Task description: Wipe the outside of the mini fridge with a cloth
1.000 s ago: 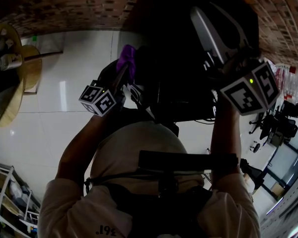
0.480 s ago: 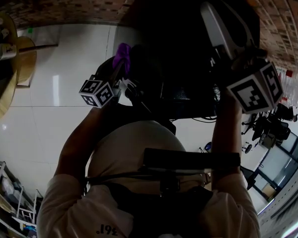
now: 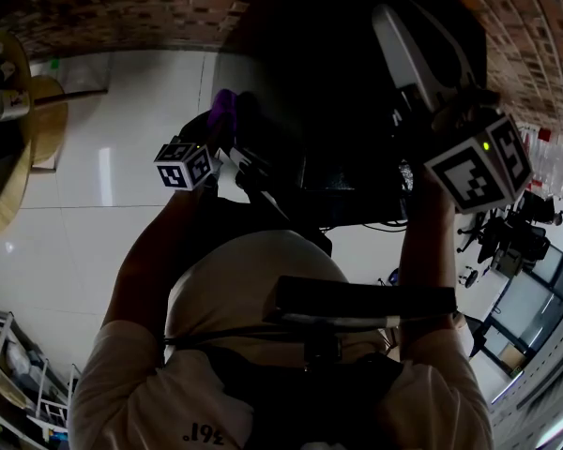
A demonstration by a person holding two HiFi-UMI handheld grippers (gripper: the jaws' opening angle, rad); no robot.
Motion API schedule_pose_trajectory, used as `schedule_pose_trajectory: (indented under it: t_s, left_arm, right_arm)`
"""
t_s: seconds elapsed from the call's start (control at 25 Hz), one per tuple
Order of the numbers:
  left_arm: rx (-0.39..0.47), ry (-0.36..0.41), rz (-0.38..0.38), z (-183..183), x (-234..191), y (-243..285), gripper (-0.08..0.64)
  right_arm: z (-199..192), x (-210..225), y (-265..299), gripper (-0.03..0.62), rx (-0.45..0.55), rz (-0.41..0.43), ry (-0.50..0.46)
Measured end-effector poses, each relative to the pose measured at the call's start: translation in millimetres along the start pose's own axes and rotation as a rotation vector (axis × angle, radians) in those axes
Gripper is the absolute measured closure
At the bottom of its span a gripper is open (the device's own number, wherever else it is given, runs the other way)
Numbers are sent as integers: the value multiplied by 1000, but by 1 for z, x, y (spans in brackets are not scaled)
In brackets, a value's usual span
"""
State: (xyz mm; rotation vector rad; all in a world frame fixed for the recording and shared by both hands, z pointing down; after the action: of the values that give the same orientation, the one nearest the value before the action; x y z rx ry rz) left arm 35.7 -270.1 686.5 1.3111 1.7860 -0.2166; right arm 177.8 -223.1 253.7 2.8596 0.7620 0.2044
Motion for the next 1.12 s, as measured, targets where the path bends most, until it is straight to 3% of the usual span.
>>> schedule_pose_trajectory:
  t_s: [0.72, 0.88, 1.12]
  left_arm:
    - [-182, 67, 105, -30, -32, 9, 456]
    - [-171, 82, 89, -13, -30, 9, 457]
    - [-47, 34, 24, 38, -7, -10, 457]
  right_arm:
    - [-6, 4, -4, 499, -2, -32, -3]
    - [-4, 6, -6, 499, 9, -37, -9]
    - [-2, 6, -7, 499, 26, -39, -23]
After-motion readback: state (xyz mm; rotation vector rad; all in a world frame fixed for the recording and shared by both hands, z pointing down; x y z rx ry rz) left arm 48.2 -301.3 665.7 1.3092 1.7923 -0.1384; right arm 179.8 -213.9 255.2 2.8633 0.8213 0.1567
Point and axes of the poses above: the fingertips, and each gripper's own axes: y forward along the fingers, x to its right, z out of its top, the point moved 2 cm from there along -y, backward along the fingers, and after that the axes turned 4 degrees about x, right-handed, at the moved point
